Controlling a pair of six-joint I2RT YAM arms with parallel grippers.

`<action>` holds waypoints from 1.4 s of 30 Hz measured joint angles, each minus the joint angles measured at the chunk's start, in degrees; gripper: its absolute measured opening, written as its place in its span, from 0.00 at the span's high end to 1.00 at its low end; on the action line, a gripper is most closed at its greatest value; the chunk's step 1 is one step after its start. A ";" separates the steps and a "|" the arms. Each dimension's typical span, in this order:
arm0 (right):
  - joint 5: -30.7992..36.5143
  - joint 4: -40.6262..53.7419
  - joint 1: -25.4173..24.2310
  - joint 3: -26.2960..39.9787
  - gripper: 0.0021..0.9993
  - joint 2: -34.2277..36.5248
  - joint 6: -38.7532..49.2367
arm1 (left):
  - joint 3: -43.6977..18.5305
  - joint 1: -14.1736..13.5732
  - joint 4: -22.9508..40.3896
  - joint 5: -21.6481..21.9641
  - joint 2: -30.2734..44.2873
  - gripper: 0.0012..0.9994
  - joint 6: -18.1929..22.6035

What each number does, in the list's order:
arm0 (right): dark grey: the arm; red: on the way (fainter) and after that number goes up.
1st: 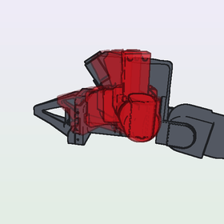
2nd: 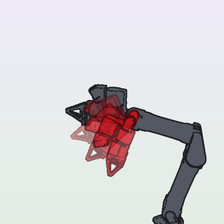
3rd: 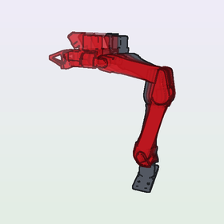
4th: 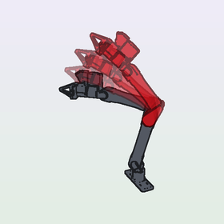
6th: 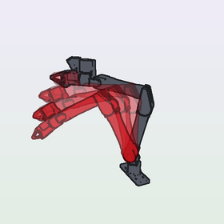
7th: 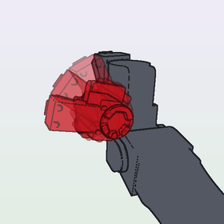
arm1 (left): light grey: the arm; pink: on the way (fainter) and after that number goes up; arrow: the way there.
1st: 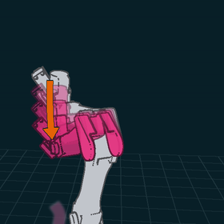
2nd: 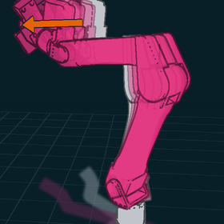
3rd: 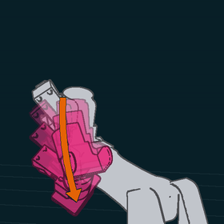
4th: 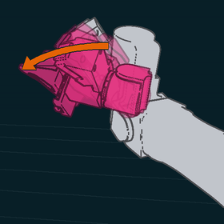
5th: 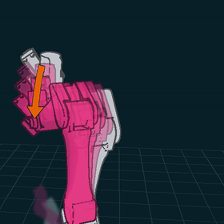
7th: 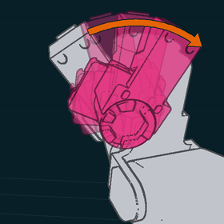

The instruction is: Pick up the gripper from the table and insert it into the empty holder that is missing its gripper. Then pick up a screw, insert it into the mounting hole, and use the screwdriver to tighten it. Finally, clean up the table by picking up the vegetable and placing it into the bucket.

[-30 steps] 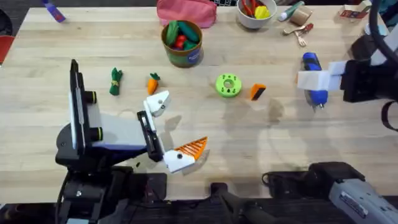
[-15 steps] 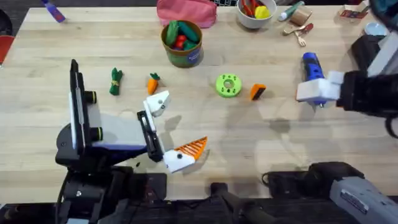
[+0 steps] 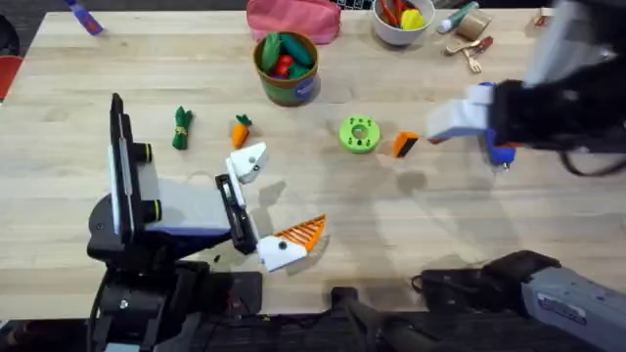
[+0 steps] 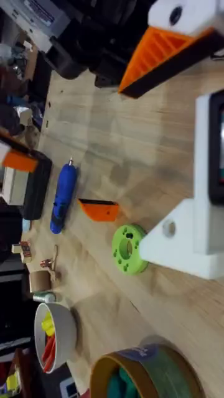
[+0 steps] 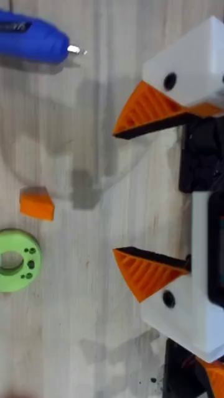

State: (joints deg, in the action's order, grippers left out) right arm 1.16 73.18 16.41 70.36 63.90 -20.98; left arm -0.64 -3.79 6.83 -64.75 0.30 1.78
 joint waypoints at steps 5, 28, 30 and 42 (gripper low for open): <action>1.08 -4.07 5.69 1.26 0.01 6.69 -1.70 | 0.00 0.00 0.00 0.00 0.00 0.01 0.00; 3.70 -9.00 6.88 1.91 0.01 24.61 -3.42 | 0.00 0.00 0.00 0.00 0.00 0.01 0.00; 3.80 -9.23 6.33 1.91 0.01 25.40 -3.95 | 0.00 0.00 0.00 0.00 0.00 0.01 0.00; 1.36 -11.07 3.71 1.91 0.02 29.32 -5.15 | 0.00 0.00 0.00 0.00 0.00 0.01 0.00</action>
State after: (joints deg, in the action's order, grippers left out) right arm 2.52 62.12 20.12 72.27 93.22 -26.13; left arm -0.64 -3.79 6.83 -64.75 0.30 1.78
